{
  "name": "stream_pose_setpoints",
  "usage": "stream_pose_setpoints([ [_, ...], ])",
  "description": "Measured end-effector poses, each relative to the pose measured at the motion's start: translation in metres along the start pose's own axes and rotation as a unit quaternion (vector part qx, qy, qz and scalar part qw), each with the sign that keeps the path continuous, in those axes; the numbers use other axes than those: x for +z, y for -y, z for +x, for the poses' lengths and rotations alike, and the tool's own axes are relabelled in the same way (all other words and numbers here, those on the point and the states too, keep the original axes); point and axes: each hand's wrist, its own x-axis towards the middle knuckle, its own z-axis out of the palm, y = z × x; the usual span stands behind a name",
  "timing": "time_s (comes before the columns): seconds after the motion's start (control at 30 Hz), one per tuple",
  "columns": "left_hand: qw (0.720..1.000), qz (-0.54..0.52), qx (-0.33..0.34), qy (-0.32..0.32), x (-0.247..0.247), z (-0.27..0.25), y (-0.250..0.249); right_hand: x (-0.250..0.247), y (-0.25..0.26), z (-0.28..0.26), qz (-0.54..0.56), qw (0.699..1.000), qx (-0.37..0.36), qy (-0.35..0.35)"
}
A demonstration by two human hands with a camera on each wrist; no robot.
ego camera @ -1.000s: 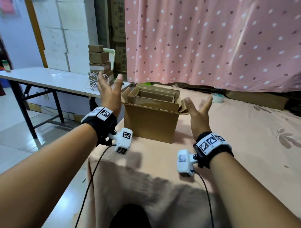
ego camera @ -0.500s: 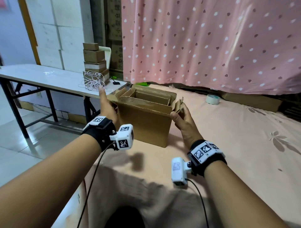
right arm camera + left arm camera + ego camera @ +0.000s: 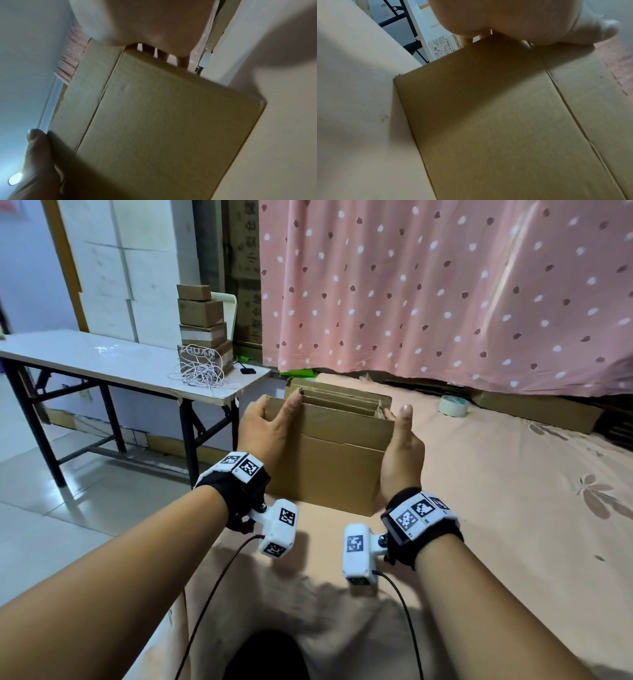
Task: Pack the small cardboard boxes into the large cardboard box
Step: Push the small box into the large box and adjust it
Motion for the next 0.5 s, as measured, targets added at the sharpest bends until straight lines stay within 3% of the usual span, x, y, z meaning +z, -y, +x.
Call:
stream_pose_setpoints([
  [0.2,0.996,0.008,0.085,-0.029,0.009,-0.011,-0.003,0.0,0.001,0.005,-0.018,0.997,-0.013,-0.077],
  [0.33,0.996,0.035,0.082,-0.021,0.005,-0.004,-0.005,-0.003,0.006,0.013,-0.026,0.997,-0.025,-0.071],
  [0.43,0.998,0.004,0.003,0.055,-0.001,0.015,0.003,-0.005,0.006,0.021,-0.003,0.998,-0.057,-0.004],
  [0.5,0.986,-0.09,-0.078,0.117,-0.002,0.022,0.009,-0.008,0.007,0.021,0.055,0.997,-0.014,0.051],
])
